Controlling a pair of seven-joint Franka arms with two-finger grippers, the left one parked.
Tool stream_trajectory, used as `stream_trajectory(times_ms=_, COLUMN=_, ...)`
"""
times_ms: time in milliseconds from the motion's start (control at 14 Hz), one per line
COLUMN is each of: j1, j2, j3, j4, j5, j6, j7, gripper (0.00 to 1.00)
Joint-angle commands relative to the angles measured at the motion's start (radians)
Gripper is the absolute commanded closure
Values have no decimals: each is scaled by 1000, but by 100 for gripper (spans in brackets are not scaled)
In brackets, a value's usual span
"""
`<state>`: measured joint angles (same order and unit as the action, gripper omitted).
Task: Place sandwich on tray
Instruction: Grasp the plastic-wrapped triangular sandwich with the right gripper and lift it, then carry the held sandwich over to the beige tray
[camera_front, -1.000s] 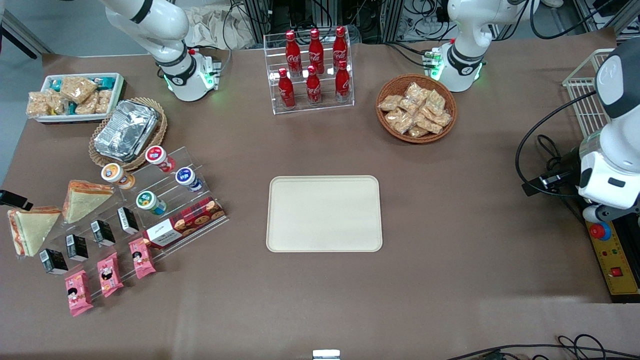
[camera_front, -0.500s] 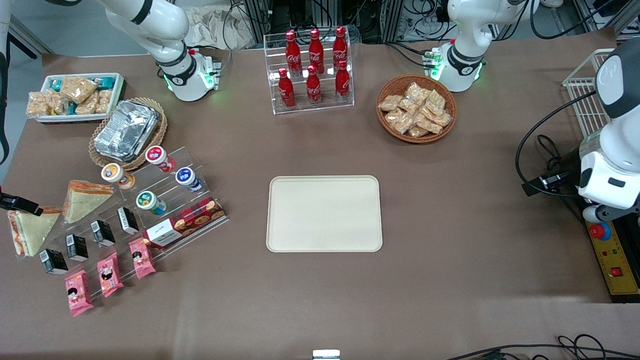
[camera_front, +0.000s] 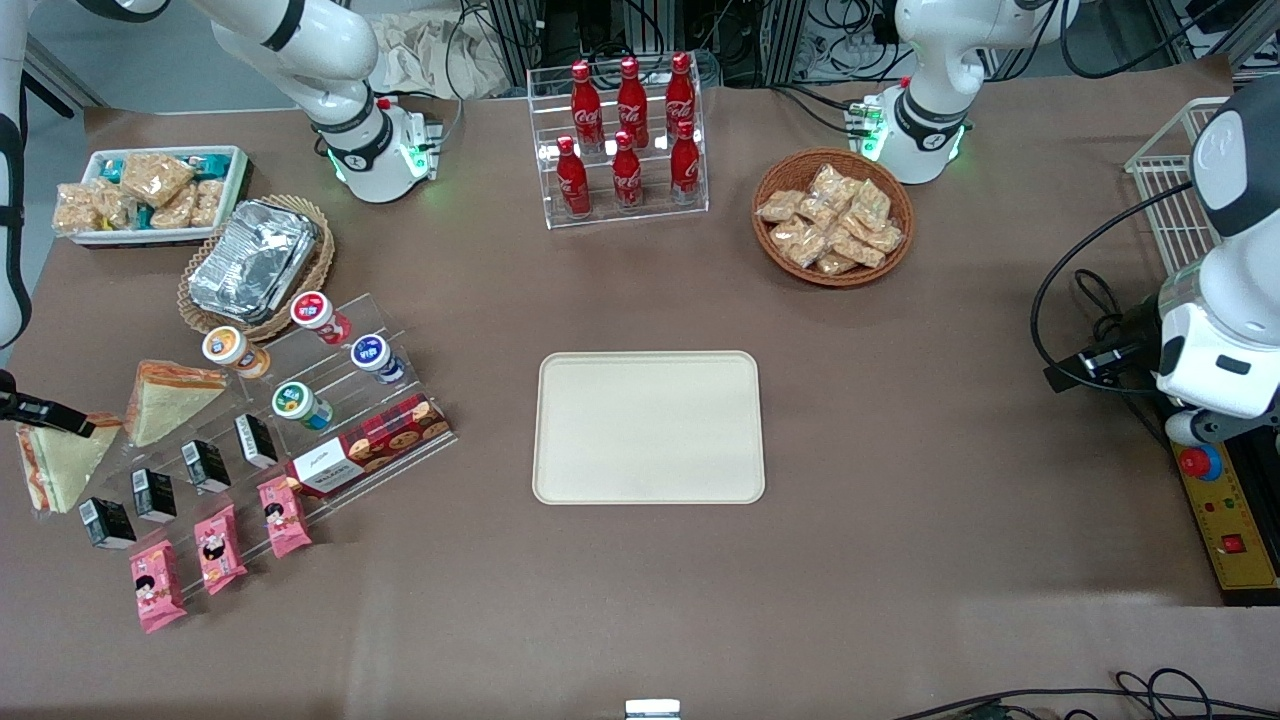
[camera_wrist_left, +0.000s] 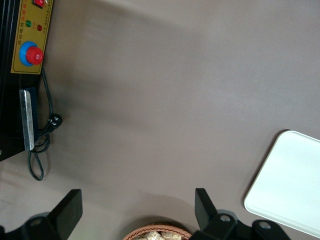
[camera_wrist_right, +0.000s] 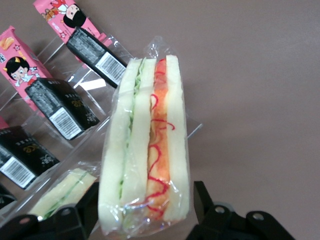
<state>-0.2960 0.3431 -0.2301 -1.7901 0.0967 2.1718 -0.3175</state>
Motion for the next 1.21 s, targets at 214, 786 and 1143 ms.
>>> stream_trajectory(times_ms=214, j1=0, j2=-13, j3=0, j4=-3, j5=21, j6=-10, j7=-20, gripper=71)
stream_trajectory(times_ms=786, j1=14, j2=-147, j3=2, j4=205, j5=9, j6=-331, j7=-12, gripper=72)
stream_trajectory(times_ms=1143, j1=173, j2=-214, j3=2, j4=250, j5=8, j6=-481, j7=295, gripper=72)
